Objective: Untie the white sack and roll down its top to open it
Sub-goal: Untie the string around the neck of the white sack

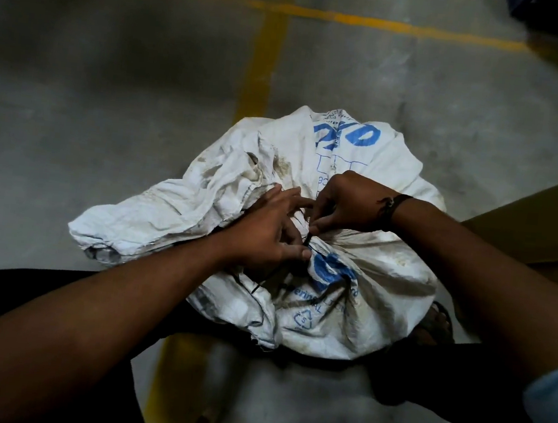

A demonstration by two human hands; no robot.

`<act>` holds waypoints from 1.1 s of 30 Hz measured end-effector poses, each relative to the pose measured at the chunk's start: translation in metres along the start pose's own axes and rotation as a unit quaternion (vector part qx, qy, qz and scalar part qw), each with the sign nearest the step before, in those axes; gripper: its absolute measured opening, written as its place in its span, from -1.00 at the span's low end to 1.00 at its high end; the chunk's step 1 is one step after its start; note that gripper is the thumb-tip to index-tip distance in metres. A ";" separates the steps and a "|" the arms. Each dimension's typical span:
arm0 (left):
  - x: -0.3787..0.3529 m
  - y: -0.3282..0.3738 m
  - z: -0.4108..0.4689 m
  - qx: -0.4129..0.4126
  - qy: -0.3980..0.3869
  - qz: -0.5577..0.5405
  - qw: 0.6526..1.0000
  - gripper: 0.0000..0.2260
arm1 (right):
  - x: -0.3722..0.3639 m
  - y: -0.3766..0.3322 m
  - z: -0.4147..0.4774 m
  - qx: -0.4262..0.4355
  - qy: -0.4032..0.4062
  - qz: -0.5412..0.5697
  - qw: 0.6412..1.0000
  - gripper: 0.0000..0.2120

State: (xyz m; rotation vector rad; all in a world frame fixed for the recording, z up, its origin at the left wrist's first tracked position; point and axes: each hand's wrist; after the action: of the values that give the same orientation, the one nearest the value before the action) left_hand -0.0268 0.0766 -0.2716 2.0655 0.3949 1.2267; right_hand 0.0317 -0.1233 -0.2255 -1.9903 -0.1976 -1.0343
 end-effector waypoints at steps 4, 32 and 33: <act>-0.002 -0.002 0.003 -0.004 -0.014 0.023 1.000 -0.80 | -0.004 0.002 0.005 0.007 -0.011 -0.031 0.999 -0.86; -0.022 0.054 -0.009 0.081 0.161 0.266 0.947 -0.78 | -0.012 0.003 -0.010 0.010 0.044 -0.038 0.998 -0.92; -0.022 0.056 -0.007 0.096 0.158 0.279 0.942 -0.75 | -0.013 0.003 -0.010 0.007 0.044 -0.040 0.998 -0.91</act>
State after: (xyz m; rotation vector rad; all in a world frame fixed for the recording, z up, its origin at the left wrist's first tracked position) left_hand -0.0486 0.0274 -0.2446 2.2272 0.0631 1.9381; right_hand 0.0185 -0.1298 -0.2336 -1.9322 -0.2384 -1.1668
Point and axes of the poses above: each hand's wrist, its own z-axis towards the middle knuckle, its own x-axis out of the back of the hand, y = z × x, and after that the axes turned 13 degrees about x, right-handed
